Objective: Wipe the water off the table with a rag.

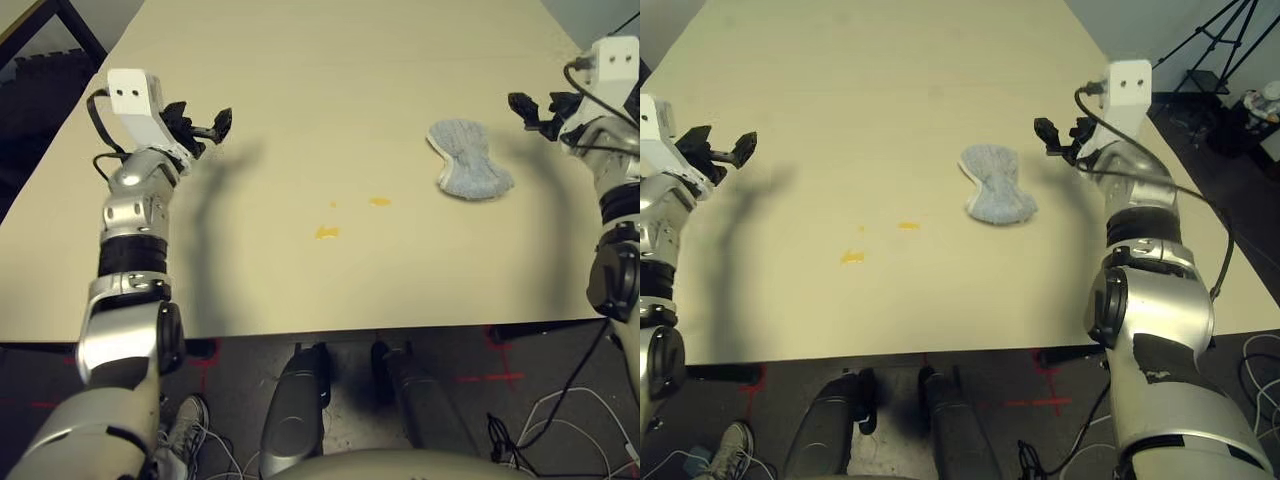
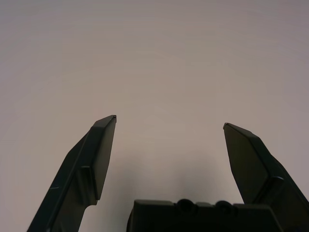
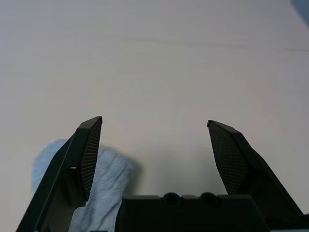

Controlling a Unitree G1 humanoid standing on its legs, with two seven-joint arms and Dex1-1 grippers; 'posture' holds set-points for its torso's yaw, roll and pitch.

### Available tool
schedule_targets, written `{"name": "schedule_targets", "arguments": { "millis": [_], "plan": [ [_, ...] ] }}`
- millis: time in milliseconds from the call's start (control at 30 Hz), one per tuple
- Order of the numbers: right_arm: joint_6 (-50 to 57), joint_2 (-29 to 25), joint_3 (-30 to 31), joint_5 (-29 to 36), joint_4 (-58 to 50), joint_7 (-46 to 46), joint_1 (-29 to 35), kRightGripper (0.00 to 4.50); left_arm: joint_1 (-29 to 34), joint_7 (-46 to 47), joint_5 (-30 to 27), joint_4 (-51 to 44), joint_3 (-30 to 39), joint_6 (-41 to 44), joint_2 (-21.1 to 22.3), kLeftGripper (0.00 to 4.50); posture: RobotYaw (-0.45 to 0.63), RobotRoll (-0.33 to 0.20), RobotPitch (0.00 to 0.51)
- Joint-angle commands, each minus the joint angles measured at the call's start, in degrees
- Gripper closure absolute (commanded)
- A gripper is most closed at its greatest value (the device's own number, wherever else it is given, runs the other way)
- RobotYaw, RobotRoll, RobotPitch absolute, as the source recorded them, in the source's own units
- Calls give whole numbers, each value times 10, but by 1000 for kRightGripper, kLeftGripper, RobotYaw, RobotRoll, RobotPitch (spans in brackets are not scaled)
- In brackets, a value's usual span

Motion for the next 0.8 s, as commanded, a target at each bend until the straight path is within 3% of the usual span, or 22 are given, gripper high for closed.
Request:
{"name": "schedule_targets", "arguments": {
  "millis": [33,233,433,800],
  "plan": [
    [126,14,23,14,-118,2,43,29,-21,-110,-13,-45,-41,73,36,0,271,0,238],
    [236,31,37,26,-245,-8,92,29,-75,-239,-20,-81,-95,166,85,0,266,0,245],
    [276,43,51,25,-288,-12,127,29,-116,-323,-15,-85,-131,200,113,0,254,0,249],
    [225,48,86,1,-212,-3,147,29,-26,-433,-32,-192,-169,261,179,0,249,0,245]
  ]
}}
